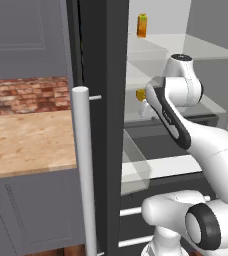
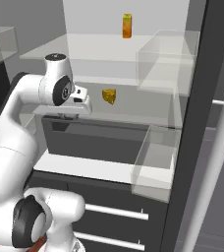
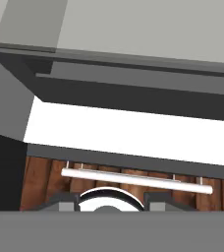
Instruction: Pick the cheese from the fridge and the cheese grater from the cabinet and place them next to the salad bowl.
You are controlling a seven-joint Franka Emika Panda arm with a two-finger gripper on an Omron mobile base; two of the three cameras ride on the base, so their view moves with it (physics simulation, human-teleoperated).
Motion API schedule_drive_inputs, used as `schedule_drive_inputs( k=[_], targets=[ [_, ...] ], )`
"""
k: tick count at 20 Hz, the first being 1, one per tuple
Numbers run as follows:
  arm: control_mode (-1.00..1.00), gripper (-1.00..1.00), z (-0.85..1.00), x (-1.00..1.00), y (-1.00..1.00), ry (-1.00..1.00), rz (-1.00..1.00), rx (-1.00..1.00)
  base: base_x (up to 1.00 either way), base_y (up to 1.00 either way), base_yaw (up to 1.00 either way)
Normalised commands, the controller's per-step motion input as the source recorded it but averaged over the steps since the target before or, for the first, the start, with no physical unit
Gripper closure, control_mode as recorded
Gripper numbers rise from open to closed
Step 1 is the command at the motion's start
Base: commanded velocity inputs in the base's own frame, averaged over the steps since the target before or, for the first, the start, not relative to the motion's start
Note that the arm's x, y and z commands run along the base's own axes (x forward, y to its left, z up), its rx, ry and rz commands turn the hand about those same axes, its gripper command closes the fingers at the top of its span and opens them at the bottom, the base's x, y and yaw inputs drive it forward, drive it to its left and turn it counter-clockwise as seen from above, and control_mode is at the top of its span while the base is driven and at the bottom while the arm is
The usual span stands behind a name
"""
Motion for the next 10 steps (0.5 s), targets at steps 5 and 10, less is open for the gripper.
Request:
schedule_drive_inputs(
  k=[5,10],
  targets=[
    [-1.0,-1.0,-0.01,-0.11,0.0,-0.02,0.0,0.0,0.0,0.0,0.0],
    [-1.0,-1.0,0.09,-0.21,-0.07,-0.36,-0.07,0.06,0.0,0.0,0.0]
  ],
)
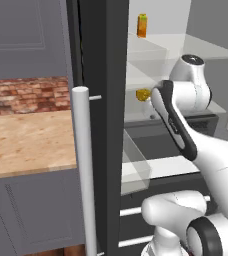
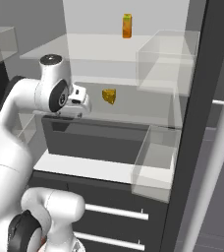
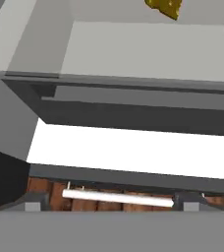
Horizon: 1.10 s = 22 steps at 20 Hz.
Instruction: Pick the cheese from the fridge and the cheese grater from the cabinet and place them next to the salad bowl.
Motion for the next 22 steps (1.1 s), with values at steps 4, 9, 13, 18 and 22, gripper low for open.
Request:
schedule_drive_inputs(
  k=[4,9,13,18,22],
  targets=[
    [-1.0,-1.0,0.36,-0.03,-0.06,-0.42,-0.09,0.02,0.0,0.0,0.0],
    [-1.0,-1.0,0.43,0.06,-0.04,-0.32,-0.06,0.0,0.0,0.0,0.0],
    [-1.0,-1.0,0.33,0.15,-0.06,-0.24,-0.01,0.0,0.0,0.0,0.0],
    [-1.0,-1.0,0.2,0.15,-0.2,-0.03,0.0,0.0,0.0,0.0,0.0],
    [-1.0,-1.0,-0.03,0.14,-0.38,0.05,0.0,0.0,0.0,0.0,0.0]
  ],
)
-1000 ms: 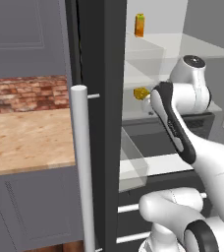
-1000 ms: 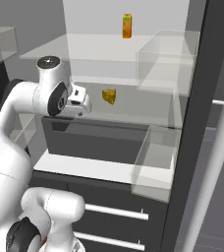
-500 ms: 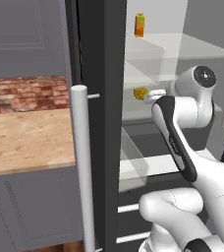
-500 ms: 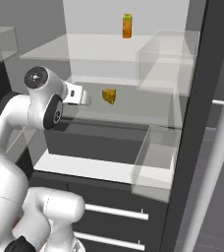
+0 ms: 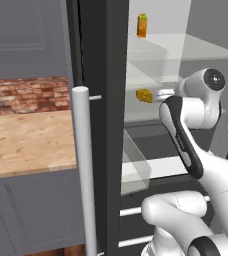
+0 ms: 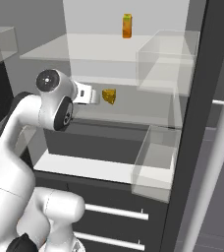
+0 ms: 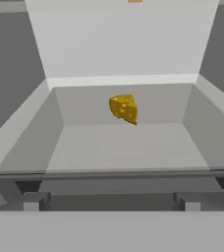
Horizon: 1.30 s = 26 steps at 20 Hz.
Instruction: Pick the cheese from the fridge and the cheese grater from the cabinet and place them next to the salad bowl.
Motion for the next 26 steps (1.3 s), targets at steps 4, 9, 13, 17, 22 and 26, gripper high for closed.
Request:
schedule_drive_inputs(
  k=[4,9,13,17,22,26],
  targets=[
    [-1.0,-1.0,-0.27,0.18,-0.28,0.0,0.0,0.0,0.0,0.0,0.0],
    [-1.0,-1.0,-0.21,0.33,-0.21,0.0,0.0,0.0,0.0,0.0,0.0],
    [-1.0,-1.0,-0.19,0.45,-0.1,0.0,0.0,0.0,0.0,0.0,0.0],
    [-1.0,-1.0,-0.14,0.53,-0.1,0.01,0.0,0.0,0.0,0.0,0.0],
    [-1.0,-1.0,-0.09,0.53,-0.06,0.06,0.01,0.0,0.0,0.0,0.0],
    [-1.0,-1.0,-0.18,0.39,-0.01,0.04,0.05,0.0,0.0,0.0,0.0]
  ],
)
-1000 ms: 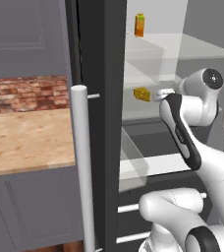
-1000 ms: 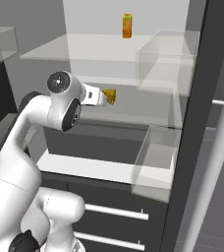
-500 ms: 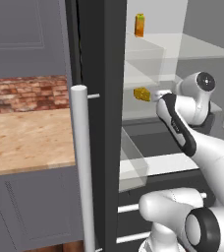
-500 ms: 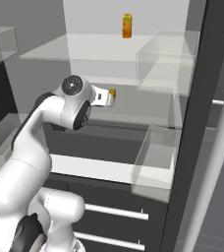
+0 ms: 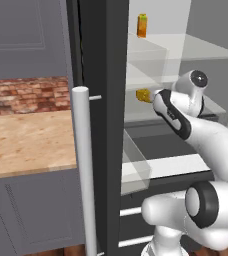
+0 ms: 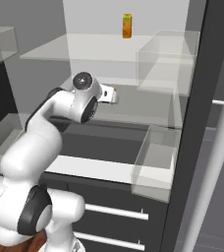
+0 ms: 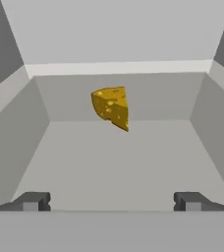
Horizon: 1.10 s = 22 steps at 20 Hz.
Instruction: Pick the cheese from the fridge and the cheese grater from the cabinet and place them next to the salad bowl.
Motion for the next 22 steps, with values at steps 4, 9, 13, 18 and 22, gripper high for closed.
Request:
schedule_drive_inputs(
  k=[4,9,13,18,22],
  targets=[
    [-1.0,-1.0,-0.19,0.32,0.0,0.0,0.1,0.0,0.0,0.0,0.0],
    [-1.0,-1.0,-0.22,0.34,0.0,0.0,0.08,0.0,0.0,0.0,0.0],
    [-1.0,-1.0,-0.08,0.46,-0.03,0.01,0.07,0.0,0.0,0.0,0.0],
    [-1.0,-1.0,-0.04,0.48,0.0,0.07,0.03,0.0,0.0,0.0,0.0],
    [-1.0,-1.0,-0.07,0.41,0.0,0.08,0.01,0.0,0.0,0.0,0.0]
  ],
)
